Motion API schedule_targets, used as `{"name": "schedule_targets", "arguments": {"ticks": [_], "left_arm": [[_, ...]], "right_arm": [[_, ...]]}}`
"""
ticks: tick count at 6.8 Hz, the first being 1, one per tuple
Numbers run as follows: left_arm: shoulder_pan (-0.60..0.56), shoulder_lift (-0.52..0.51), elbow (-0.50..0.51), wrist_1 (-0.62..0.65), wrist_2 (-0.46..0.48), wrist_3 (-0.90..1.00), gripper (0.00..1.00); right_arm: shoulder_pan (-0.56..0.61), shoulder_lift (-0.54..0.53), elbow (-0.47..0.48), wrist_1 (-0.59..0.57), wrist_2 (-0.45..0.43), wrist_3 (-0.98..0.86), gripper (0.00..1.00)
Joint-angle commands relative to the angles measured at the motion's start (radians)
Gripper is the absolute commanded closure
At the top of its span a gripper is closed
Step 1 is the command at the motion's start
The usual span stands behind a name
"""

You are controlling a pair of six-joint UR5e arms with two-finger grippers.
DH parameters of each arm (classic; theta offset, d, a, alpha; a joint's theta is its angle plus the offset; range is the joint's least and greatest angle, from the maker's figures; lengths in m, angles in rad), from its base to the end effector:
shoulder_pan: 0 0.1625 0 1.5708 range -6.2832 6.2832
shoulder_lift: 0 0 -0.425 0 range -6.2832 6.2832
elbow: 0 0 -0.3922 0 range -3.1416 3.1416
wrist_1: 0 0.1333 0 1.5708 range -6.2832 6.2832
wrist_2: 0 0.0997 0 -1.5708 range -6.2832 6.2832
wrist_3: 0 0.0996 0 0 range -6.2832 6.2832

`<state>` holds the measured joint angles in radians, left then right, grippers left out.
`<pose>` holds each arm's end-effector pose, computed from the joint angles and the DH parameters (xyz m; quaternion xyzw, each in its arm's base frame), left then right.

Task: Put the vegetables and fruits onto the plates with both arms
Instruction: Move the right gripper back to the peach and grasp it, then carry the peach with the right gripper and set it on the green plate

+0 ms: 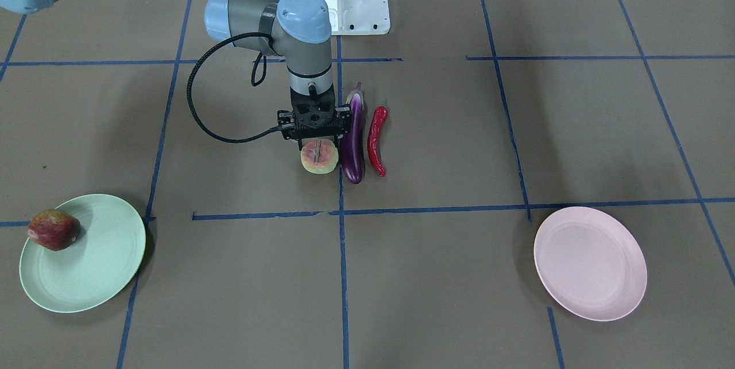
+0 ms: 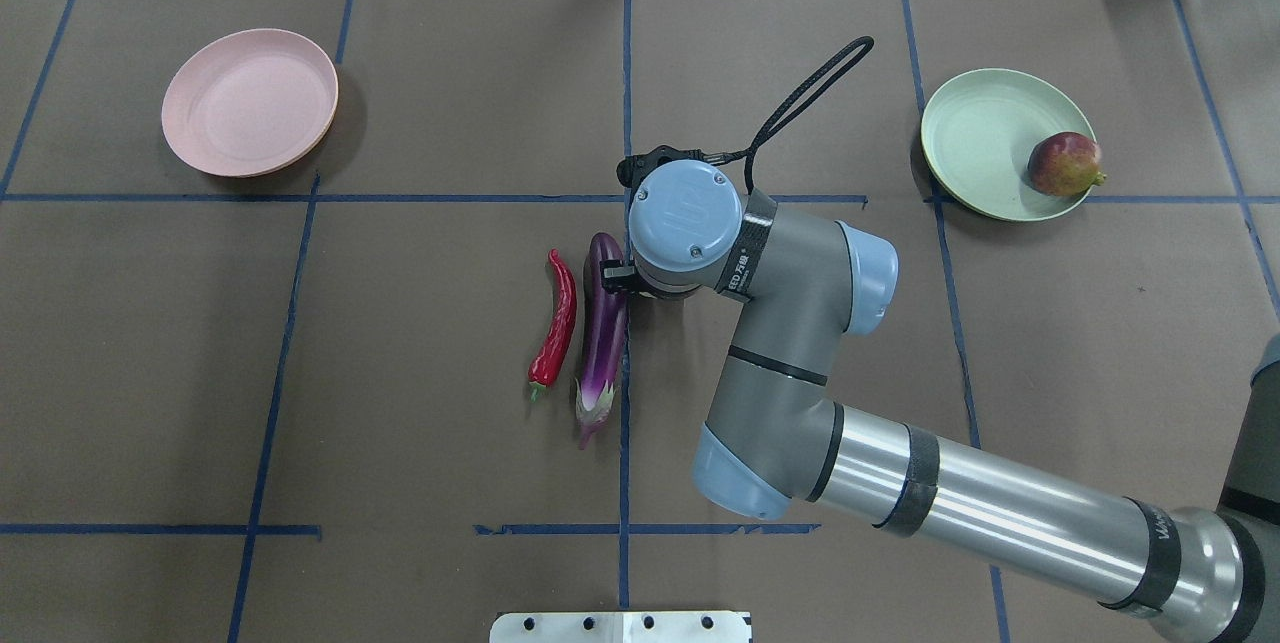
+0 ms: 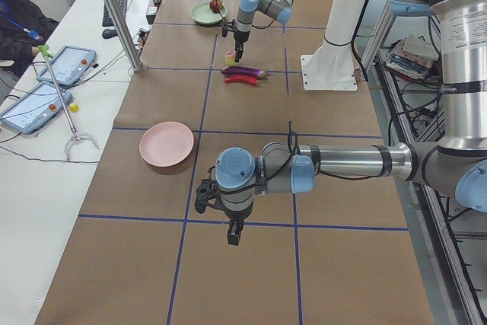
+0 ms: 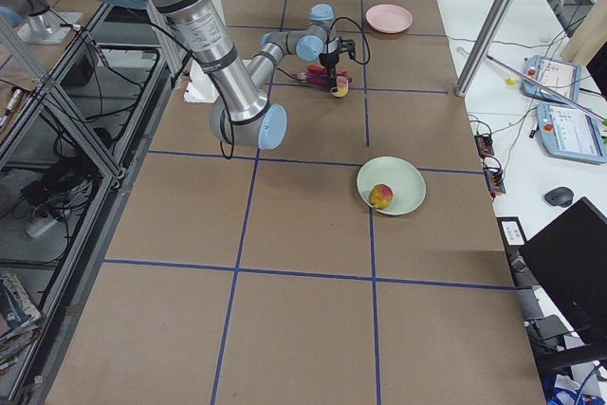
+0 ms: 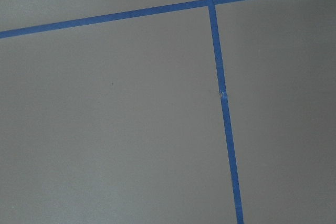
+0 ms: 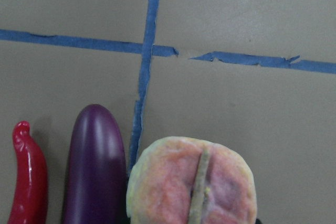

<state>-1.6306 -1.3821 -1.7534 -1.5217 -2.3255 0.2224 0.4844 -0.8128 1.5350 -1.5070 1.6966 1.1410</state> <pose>-0.0893 -0.4034 0.6603 0.0264 0.3683 0.0653 0.9270 -0.5870 -0.4454 0.2112 0.1166 -0.3686 0.0011 0.9223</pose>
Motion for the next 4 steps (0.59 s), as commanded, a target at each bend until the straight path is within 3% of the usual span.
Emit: {"name": "schedule_targets", "arguments": {"ticks": [1, 4], "left_arm": [[0.002, 0.0, 0.0, 0.0, 0.0, 0.0, 0.0], [0.002, 0.0, 0.0, 0.0, 0.0, 0.0, 0.0]], "right_arm": [[0.09, 0.003, 0.002, 0.001, 0.032, -0.035, 1.0], [0.378, -0.135, 0.001, 0.014, 0.254, -0.463, 1.0]]}}
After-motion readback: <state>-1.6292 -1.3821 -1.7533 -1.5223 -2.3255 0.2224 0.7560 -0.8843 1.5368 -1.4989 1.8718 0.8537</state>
